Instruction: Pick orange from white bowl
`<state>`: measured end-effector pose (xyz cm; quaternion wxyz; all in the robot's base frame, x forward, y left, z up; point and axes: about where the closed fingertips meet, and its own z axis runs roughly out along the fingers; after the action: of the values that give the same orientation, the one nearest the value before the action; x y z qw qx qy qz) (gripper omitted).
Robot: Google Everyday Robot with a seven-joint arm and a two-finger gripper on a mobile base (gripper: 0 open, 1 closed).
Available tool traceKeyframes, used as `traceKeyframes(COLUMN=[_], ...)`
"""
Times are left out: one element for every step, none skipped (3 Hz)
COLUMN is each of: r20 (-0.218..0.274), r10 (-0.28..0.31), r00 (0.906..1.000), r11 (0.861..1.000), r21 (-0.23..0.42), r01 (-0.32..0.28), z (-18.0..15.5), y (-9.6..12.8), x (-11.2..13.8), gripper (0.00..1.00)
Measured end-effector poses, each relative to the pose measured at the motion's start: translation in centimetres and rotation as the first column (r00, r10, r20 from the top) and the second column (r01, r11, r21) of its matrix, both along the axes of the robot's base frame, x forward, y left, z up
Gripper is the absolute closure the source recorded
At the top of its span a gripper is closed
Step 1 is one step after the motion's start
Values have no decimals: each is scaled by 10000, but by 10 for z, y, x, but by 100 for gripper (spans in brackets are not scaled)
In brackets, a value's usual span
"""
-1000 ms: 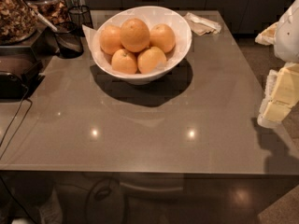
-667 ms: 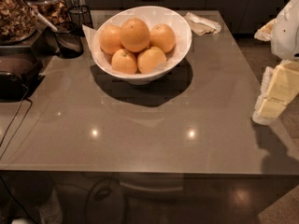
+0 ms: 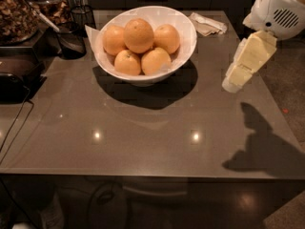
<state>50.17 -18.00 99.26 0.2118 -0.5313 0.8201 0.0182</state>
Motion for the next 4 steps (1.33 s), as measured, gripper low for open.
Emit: traceKeyframes(r20=[-185,-93,100,-58], r10=[783,780,821,810], r00=[9968,9969,9966,9967], r11=[9964,9963,9933,9918], r21=[347,367,812,994], r01=[-776,-777,-826,-800], z=[3,5,10,13], y=[28,29,49,71], x=[18,20,39,61], gripper=[0,0,0,0])
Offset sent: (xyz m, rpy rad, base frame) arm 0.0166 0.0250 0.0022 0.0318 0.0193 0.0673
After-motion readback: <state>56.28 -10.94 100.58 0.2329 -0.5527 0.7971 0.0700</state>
